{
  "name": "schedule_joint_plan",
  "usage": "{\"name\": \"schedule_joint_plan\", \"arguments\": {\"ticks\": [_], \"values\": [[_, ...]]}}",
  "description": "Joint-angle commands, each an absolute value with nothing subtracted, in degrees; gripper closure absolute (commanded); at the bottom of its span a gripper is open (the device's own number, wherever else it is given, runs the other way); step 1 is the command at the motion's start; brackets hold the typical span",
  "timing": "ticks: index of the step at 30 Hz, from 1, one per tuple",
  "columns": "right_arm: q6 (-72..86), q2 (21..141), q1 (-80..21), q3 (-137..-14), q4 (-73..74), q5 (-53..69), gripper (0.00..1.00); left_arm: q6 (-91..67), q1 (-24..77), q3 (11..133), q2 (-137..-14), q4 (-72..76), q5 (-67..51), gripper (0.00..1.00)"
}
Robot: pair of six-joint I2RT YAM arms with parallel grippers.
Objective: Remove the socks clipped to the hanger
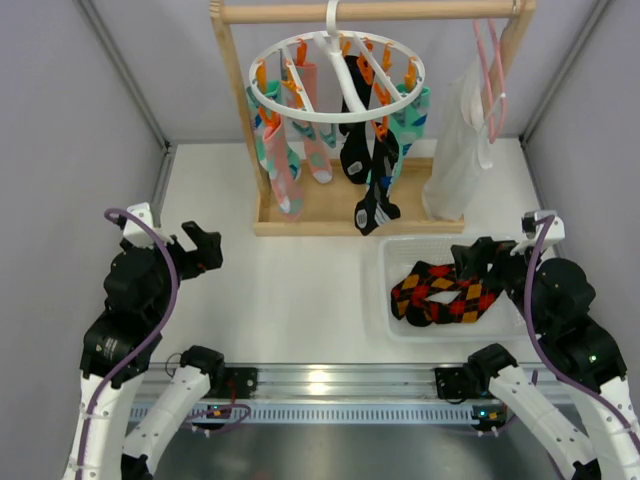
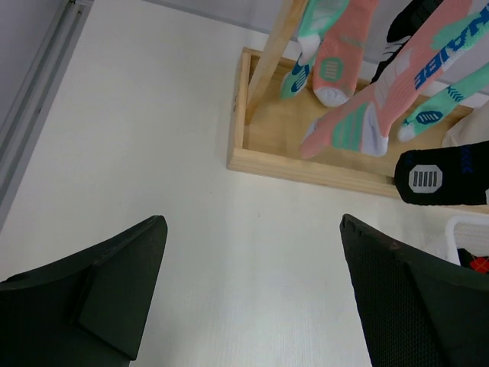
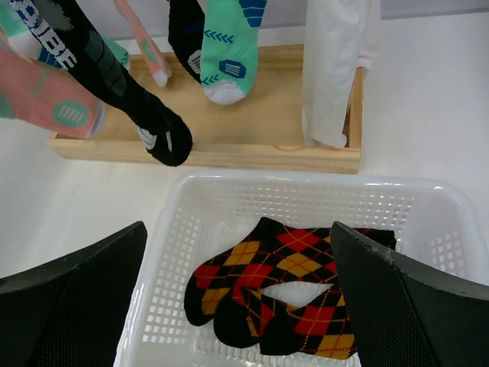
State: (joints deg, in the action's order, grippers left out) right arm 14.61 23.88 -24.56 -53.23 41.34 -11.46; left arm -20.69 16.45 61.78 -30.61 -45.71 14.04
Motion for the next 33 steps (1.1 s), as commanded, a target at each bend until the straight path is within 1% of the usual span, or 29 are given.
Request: {"name": "schedule_joint_plan", "arguments": {"ticks": [1,3,6,10,11,15,21,26,30,31,33], "values": [[15.3,24.5,-23.9,-52.9,38.9,-12.0,0.01,-23.0,16.5,61.9,-30.3,-45.0,17.6,0.01],[15.4,24.2,-23.9,-52.6,38.3,-12.1,0.01,-24.0,16.5,61.9,-30.4,-45.1,19.2,0.01],[15.7,23.0,-23.9,-51.1,36.5,-9.1,0.01,-25.5,16.5,62.0,-30.7,-45.0,19.5,0.01],[16.5,20.8,-23.9,-49.0,33.4,-6.0,0.01,-26.8,16.5,62.8,-32.5,-44.6,16.9,0.01],[16.6,20.7,-23.9,-48.6,33.1,-5.4,0.00,-26.9,16.6,62.8,-33.2,-44.1,13.9,0.01],[17.4,21.6,-23.9,-47.3,31.5,-2.5,0.01,-29.3,16.5,60.3,-37.6,-36.5,5.7,0.01],[18.2,24.3,-23.9,-46.8,29.5,4.5,0.00,-34.5,17.3,55.8,-46.7,-24.5,4.3,0.01],[17.9,25.0,-23.9,-46.1,27.7,9.0,0.00,-32.6,27.0,55.1,-52.6,-15.1,11.9,0.01],[15.4,27.1,-23.9,-42.6,19.9,12.9,0.01,-32.3,37.6,55.0,-55.0,-12.6,18.8,0.01],[15.1,28.2,-23.8,-42.2,15.5,13.9,0.01,-32.4,39.5,55.0,-55.4,-12.6,23.2,0.02],[12.8,32.7,-23.9,-41.1,10.7,17.1,0.01,-32.8,44.6,54.9,-55.7,-12.7,26.4,0.01]]}}
